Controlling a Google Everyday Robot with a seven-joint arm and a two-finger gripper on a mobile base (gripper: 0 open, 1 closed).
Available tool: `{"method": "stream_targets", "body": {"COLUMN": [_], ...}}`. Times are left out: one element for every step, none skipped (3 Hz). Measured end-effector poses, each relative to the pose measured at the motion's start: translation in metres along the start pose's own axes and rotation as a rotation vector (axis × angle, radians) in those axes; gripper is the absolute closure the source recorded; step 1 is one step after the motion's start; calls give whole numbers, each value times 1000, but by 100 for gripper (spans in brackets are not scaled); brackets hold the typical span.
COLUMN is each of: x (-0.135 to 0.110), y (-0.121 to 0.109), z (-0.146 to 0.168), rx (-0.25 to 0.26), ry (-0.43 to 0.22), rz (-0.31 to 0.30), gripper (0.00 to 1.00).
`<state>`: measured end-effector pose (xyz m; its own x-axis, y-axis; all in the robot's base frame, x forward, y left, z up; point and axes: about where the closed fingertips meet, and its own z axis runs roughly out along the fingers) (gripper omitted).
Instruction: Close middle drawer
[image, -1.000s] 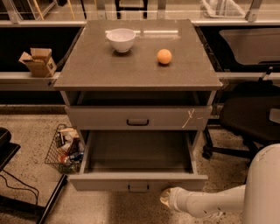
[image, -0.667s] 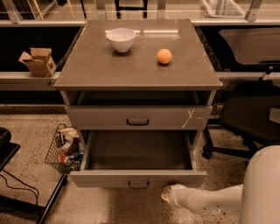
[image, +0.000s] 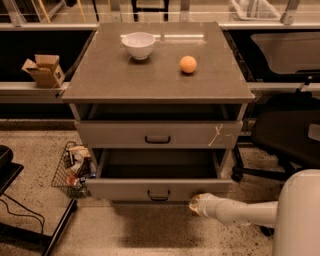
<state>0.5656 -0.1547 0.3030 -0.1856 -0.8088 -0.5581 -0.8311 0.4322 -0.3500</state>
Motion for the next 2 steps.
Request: {"method": "stream_targets", "body": {"x": [0, -6], "y": [-36, -74], "z": [1, -3], "rx": [32, 67], "ry": [10, 26], "rz": [-30, -66], "gripper": [100, 100]}}
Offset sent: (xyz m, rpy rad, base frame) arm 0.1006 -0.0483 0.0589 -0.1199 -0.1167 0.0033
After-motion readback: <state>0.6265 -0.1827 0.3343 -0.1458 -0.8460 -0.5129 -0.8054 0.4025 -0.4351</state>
